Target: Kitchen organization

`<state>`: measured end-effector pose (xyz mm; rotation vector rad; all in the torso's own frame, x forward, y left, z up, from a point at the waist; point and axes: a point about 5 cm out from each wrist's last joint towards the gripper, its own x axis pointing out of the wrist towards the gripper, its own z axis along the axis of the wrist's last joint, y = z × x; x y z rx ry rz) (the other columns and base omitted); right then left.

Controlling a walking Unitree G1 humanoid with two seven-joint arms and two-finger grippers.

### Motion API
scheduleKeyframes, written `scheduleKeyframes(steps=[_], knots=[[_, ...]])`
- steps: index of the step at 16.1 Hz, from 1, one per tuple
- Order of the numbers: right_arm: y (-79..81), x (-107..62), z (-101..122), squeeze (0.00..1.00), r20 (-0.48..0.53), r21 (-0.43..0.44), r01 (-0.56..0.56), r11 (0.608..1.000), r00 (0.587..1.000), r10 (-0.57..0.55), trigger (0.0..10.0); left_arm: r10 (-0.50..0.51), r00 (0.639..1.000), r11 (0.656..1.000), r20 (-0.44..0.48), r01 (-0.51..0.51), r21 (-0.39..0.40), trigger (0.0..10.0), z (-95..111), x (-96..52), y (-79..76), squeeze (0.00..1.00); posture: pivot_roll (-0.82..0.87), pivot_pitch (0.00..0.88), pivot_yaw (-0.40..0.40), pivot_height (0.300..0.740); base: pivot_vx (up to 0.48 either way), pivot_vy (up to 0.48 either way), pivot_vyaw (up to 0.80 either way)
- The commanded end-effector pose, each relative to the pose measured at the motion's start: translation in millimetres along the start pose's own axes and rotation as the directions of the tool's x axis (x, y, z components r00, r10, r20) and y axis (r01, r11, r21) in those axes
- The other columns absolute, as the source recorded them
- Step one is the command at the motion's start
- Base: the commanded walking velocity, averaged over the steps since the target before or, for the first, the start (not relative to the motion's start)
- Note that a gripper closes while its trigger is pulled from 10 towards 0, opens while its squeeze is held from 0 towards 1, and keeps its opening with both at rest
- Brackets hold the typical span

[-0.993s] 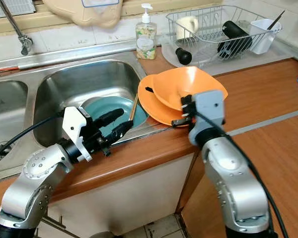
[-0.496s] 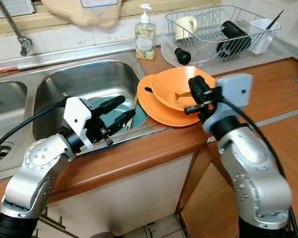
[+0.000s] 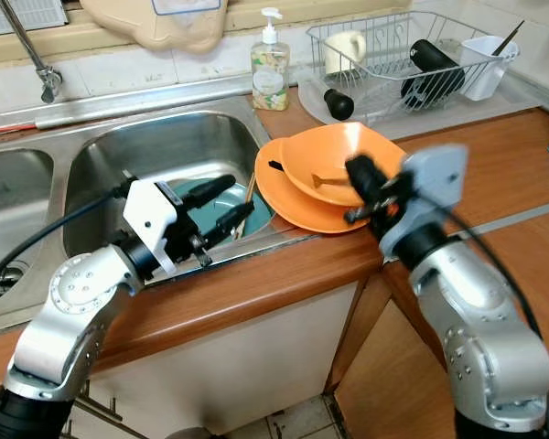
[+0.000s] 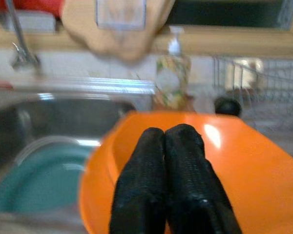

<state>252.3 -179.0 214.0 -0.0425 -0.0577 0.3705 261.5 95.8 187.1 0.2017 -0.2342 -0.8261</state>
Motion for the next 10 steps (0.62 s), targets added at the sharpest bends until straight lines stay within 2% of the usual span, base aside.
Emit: scheduleKeyframes(steps=[1, 2, 4, 6, 7, 10], knots=[[-2.0, 0.4, -4, 1.0, -0.031, -0.025, 0.026, 0.999, 0.999, -0.027, 10.0, 0.003, 1.0, 1.0, -0.017, -0.004, -0.014, 10.0, -3, -1.5, -0.2, 0.0, -0.05, 0.0, 0.066, 0.74, 0.0, 0.0, 0.0], [-1.2, -1.5, -2, 1.0, -0.02, -0.035, 0.003, 0.999, 1.0, -0.004, 10.0, -0.005, 1.0, 0.999, -0.016, 0.005, -0.038, 10.0, -4, -3.4, -1.0, 0.0, -0.05, 0.0, 0.071, 0.74, 0.0, 0.0, 0.0], [-2.6, -4.6, 0, 1.0, 0.0, -0.041, 0.004, 0.999, 1.0, -0.004, 10.0, -0.037, 0.998, 0.999, -0.04, 0.036, -0.026, 10.0, -6, -4.6, -3.0, 0.0, -0.05, 0.0, 0.068, 0.74, 0.0, 0.0, 0.0], [-2.0, -8.3, 7, 1.0, 0.045, -0.013, -0.006, 1.0, 0.999, 0.007, 10.0, -0.035, 0.999, 0.998, -0.031, 0.033, -0.045, 10.0, -5, -5.4, -2.6, 0.0, -0.05, 0.0, 0.074, 0.74, 0.0, 0.0, 0.0], [-6.4, -12.3, 10, 1.0, 0.093, 0.07, 0.014, 0.997, 0.995, -0.02, 10.0, -0.047, 0.998, 0.996, -0.031, 0.045, -0.073, 10.0, -7, -5.2, -4.9, 0.0, -0.05, 0.0, 0.072, 0.74, 0.0, 0.0, 0.0], [-22.1, -22.5, 13, 1.0, 0.135, 0.2, 0.064, 0.978, 0.987, -0.092, 10.0, -0.108, 0.993, 0.985, -0.037, 0.102, -0.142, 10.0, -7, -9.1, -10.8, 0.0, -0.06, 0.0, 0.074, 0.74, 0.0, 0.0, 0.0]])
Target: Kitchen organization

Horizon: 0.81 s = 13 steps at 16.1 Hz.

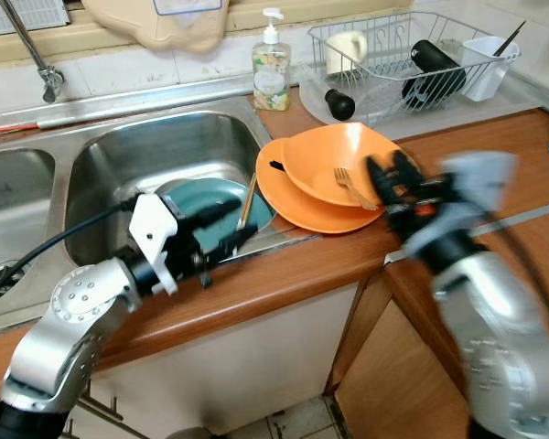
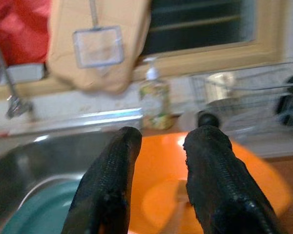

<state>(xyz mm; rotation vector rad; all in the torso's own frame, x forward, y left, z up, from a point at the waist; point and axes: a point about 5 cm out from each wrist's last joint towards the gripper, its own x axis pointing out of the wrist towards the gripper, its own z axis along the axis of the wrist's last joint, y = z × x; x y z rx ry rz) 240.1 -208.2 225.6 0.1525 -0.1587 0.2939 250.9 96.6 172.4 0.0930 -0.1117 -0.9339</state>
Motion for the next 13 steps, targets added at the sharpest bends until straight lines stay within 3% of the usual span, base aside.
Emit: scheduleKeyframes(steps=[1, 4, 5, 7, 9, 10, 11, 12, 13], knots=[[-6.0, -5.4, -2, 1.0, -0.018, -0.004, 0.012, 1.0, 1.0, -0.012, 10.0, -0.042, 0.999, 0.999, -0.005, 0.042, -0.015, 10.0, 1, -1.8, -4.0, 0.0, -0.06, 0.0, 0.077, 0.74, 0.0, 0.0, 0.0], [-4.2, -10.4, -7, 1.0, -0.069, 0.01, -0.024, 1.0, 0.997, 0.024, 10.0, -0.112, 0.994, 0.99, -0.005, 0.111, -0.084, 10.0, 2, -5.5, -9.5, 0.0, -0.06, 0.0, 0.074, 0.74, 0.0, 0.0, 0.0], [-0.4, -15.5, -16, 0.0, -0.142, -0.019, -0.067, 0.998, 0.988, 0.064, 10.0, -0.119, 0.993, 0.99, -0.02, 0.116, -0.085, 10.0, 0, -6.2, -9.6, 0.0, -0.06, 0.0, 0.079, 0.74, 0.0, 0.0, 0.0], [9.9, -13.9, -18, 0.0, -0.148, 0.022, -0.099, 0.995, 0.984, 0.102, 10.0, -0.129, 0.991, 0.989, -0.036, 0.126, -0.072, 10.0, 0, -7.0, -8.8, 0.0, -0.06, 0.0, 0.08, 0.74, 0.0, 0.0, 0.0], [15.1, -13.3, -21, 0.0, -0.159, 0.008, -0.127, 0.992, 0.979, 0.127, 10.0, -0.128, 0.991, 0.989, -0.029, 0.126, -0.078, 10.0, 1, -6.6, -8.9, 0.0, -0.06, 0.0, 0.081, 0.74, 0.0, 0.0, 0.0], [9.8, -10.7, -32, 0.0, -0.224, -0.066, -0.058, 0.996, 0.974, 0.042, 10.0, -0.137, 0.989, 0.989, -0.047, 0.134, -0.061, 10.0, -1, -5.1, -10.0, 0.0, -0.06, 0.0, 0.078, 0.74, 0.0, 0.0, 0.0], [8.1, -9.7, -34, 0.0, -0.238, -0.068, -0.03, 0.997, 0.971, 0.013, 10.0, -0.135, 0.99, 0.989, -0.043, 0.132, -0.062, 10.0, 0, -4.7, -9.9, 0.0, -0.06, 0.0, 0.075, 0.74, 0.0, 0.0, 0.0], [7.9, -7.7, -35, 0.0, -0.24, -0.055, -0.013, 0.998, 0.971, -0.001, 7.2, -0.126, 0.992, 0.99, -0.028, 0.123, -0.072, 10.0, 2, -4.3, -9.1, 0.0, -0.06, 0.0, 0.077, 0.74, 0.0, 0.0, 0.0], [6.2, -5.8, -35, 0.0, -0.238, -0.059, 0.002, 0.998, 0.971, -0.016, 2.2, -0.128, 0.991, 0.99, -0.035, 0.125, -0.071, 10.0, 1, -5.1, -10.2, 0.0, -0.05, 0.0, 0.073, 0.74, 0.0, 0.0, 0.0]])
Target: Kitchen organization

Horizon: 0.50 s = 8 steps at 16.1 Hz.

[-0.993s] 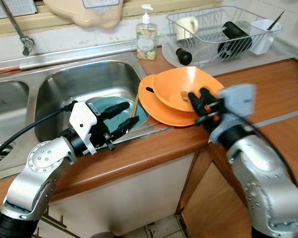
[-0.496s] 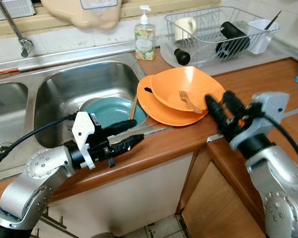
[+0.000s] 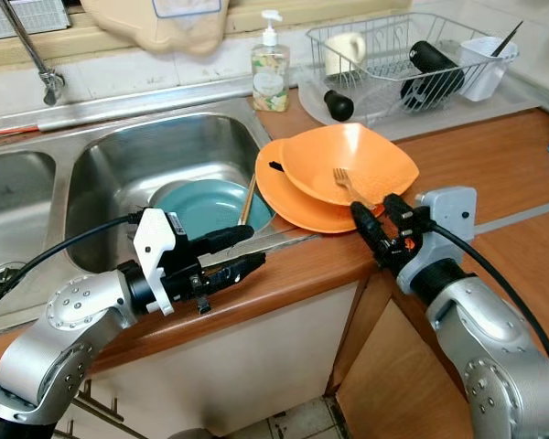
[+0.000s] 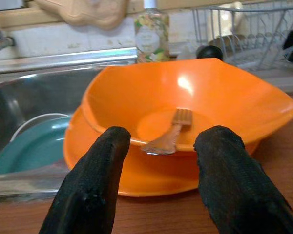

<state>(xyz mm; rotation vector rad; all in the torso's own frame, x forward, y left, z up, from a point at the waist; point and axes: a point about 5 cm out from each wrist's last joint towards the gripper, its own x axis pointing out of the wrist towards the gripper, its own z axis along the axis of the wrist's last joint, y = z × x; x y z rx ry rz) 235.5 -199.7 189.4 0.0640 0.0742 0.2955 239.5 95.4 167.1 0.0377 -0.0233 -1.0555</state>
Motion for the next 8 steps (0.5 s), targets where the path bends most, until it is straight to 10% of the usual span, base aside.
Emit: scheduleKeyframes(steps=[1, 3, 8], knots=[[0.6, 2.6, 1.2, 0.0, 0.002, -0.003, 0.006, 1.0, 1.0, -0.006, 2.2, -0.008, 1.0, 1.0, -0.003, 0.008, 0.023, 10.0, 3.2, 0.6, -0.6, 0.0, -0.05, 0.0, 0.073, 0.74, 0.0, 0.0, 0.0], [1.2, 4.5, 1.6, 0.0, 0.005, 0.003, 0.008, 1.0, 1.0, -0.008, 0.0, -0.002, 1.0, 1.0, 0.009, 0.002, 0.021, 10.0, 5.8, 1.3, 0.3, 0.0, -0.05, 0.0, 0.068, 0.74, 0.0, 0.0, 0.0], [2.8, 6.6, 2.4, 0.0, 0.003, -0.004, -0.007, 1.0, 1.0, 0.007, 0.0, 0.011, 1.0, 1.0, 0.008, -0.011, 0.029, 10.0, 5.3, 0.8, 2.1, 0.0, -0.05, 0.0, 0.064, 0.74, 0.0, 0.0, 0.0]])
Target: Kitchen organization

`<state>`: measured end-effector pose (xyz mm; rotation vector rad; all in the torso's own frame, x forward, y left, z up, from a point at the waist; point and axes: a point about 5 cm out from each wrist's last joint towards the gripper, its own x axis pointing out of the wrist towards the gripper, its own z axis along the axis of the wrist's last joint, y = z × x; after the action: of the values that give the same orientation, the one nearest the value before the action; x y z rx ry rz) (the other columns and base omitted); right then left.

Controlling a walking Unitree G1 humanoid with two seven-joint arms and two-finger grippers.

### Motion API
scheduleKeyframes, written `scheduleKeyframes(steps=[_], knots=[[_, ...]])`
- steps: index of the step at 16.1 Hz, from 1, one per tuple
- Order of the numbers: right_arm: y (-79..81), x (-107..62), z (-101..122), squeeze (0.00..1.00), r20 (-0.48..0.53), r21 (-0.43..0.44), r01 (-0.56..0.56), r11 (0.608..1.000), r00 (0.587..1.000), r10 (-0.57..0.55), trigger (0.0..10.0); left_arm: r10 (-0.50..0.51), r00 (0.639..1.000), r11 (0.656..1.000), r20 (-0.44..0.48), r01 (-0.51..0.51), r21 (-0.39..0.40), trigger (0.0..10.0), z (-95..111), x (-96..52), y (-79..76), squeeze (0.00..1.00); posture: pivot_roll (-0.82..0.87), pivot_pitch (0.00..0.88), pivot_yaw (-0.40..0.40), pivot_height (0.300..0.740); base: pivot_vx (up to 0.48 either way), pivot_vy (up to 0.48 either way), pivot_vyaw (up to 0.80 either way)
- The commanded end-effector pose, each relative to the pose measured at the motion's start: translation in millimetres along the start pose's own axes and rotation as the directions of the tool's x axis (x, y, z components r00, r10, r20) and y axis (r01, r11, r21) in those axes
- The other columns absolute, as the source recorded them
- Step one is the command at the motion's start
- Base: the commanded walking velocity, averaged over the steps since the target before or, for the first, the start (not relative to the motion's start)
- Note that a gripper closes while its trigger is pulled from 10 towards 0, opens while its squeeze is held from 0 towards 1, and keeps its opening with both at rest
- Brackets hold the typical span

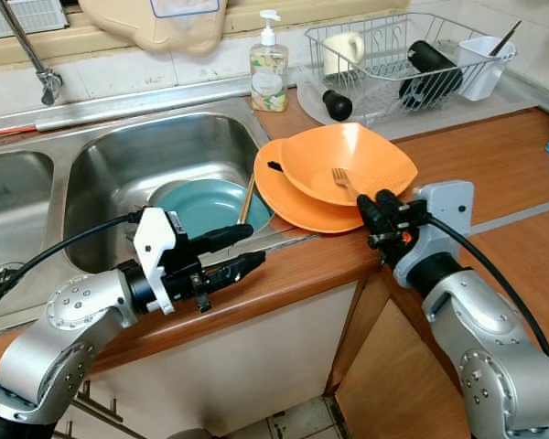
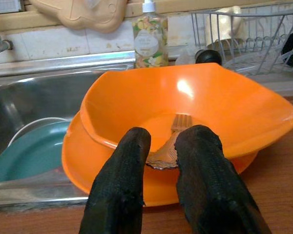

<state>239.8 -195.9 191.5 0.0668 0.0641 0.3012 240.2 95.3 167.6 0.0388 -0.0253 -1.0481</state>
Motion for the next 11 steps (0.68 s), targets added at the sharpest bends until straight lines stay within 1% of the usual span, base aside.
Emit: scheduleKeyframes(steps=[1, 5, 7, 8, 9, 10, 11], knots=[[0.0, 1.4, 0, 0.0, -0.009, -0.004, 0.0, 1.0, 1.0, -0.001, 0.0, 0.002, 1.0, 1.0, 0.006, -0.002, 0.029, 10.0, 5, 1.7, 1.2, 0.0, -0.05, 0.0, 0.064, 0.74, 0.0, 0.0, 0.0], [-0.1, 2.8, -2, 0.0, -0.018, -0.006, 0.0, 1.0, 1.0, 0.0, 0.0, 0.0, 1.0, 0.999, 0.005, 0.0, 0.039, 10.0, 6, 3.9, 2.0, 0.0, -0.04, 0.0, 0.064, 0.74, 0.0, 0.0, 0.0], [-1.7, 4.3, 2, 0.0, 0.004, -0.005, 0.018, 1.0, 1.0, -0.018, 0.0, 0.028, 1.0, 0.997, 0.011, -0.028, 0.073, 10.0, 8, 5.2, 5.1, 0.0, -0.04, 0.0, 0.064, 0.74, 0.0, 0.0, 0.0], [-2.5, 5.3, 8, 0.0, 0.034, -0.001, 0.018, 1.0, 0.999, -0.018, 0.0, 0.046, 0.999, 0.994, 0.028, -0.049, 0.096, 10.0, 12, 8.3, 7.8, 0.0, -0.04, 0.0, 0.063, 0.74, 0.0, 0.0, 0.0], [-2.2, 6.0, 16, 0.0, 0.074, 0.01, 0.004, 1.0, 0.997, -0.005, 0.0, 0.058, 0.998, 0.988, 0.036, -0.062, 0.142, 10.0, 16, 12.6, 10.7, 0.0, -0.04, 0.0, 0.062, 0.74, 0.0, 0.0, 0.0], [2.6, 6.2, 28, 0.0, 0.123, 0.006, -0.051, 0.999, 0.991, 0.05, 0.0, 0.053, 0.998, 0.974, 0.042, -0.061, 0.22, 10.0, 23, 18.5, 12.7, 0.0, -0.04, 0.0, 0.062, 0.74, 0.0, 0.0, 0.0], [6.7, 6.0, 32, 0.0, 0.137, -0.003, -0.09, 0.996, 0.987, 0.089, 0.0, 0.047, 0.998, 0.963, 0.034, -0.054, 0.263, 10.0, 24, 21.3, 13.1, 0.0, -0.05, 0.0, 0.063, 0.74, 0.0, 0.0, 0.0]])
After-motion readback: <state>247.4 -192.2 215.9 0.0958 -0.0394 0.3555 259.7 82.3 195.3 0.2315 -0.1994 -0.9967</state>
